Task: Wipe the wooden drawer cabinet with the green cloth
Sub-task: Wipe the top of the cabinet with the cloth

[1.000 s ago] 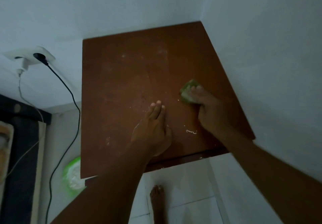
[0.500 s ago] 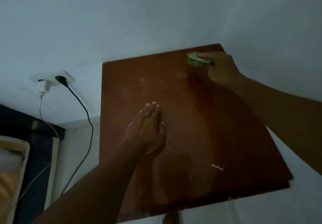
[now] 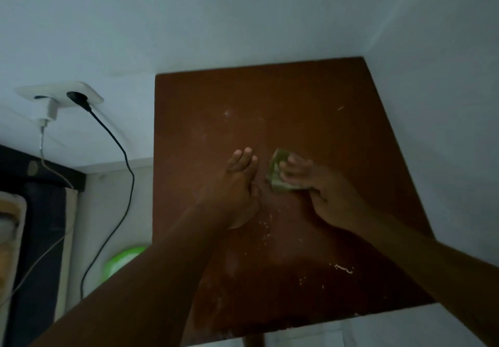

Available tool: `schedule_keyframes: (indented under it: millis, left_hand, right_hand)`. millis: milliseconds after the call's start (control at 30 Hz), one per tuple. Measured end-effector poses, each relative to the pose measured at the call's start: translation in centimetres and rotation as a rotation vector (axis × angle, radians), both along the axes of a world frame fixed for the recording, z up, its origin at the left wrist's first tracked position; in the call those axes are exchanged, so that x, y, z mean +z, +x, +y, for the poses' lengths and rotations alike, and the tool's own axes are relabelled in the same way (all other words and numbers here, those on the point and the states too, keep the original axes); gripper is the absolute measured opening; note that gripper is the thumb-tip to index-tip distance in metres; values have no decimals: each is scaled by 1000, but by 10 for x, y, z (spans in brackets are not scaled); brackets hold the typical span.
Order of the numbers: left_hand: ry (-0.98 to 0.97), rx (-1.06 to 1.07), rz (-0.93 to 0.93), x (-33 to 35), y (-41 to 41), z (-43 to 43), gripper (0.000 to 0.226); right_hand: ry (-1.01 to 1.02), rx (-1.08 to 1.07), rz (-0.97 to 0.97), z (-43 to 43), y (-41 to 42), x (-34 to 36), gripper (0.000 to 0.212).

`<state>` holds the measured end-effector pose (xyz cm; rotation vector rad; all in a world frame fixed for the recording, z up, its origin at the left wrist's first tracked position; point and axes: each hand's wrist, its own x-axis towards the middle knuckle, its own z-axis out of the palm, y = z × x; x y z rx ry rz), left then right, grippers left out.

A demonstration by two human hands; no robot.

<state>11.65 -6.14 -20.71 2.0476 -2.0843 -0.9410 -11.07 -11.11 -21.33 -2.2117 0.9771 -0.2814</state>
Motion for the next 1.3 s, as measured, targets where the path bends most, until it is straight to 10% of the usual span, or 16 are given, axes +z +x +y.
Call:
schedule_keyframes:
  millis: [333, 600, 833, 1133, 1300]
  left_hand:
    - [-5, 9, -36, 6, -5, 6, 64]
    - [68, -17, -107, 16, -11, 3, 62]
    - [-42, 15, -110, 20, -22, 56, 63]
    - [-179, 138, -65, -6, -36, 183, 68]
    - [-170, 164, -65, -6, -39, 179, 71]
  right_hand:
    - [-87, -368, -8, -116, 5, 11, 59]
    - [45, -113, -99, 94, -31, 14, 46]
    - [-99, -812, -21, 26, -102, 36, 64]
    - [-17, -466, -124, 195, -25, 3, 63]
    - [-38, -616, -109, 111, -45, 22, 60]
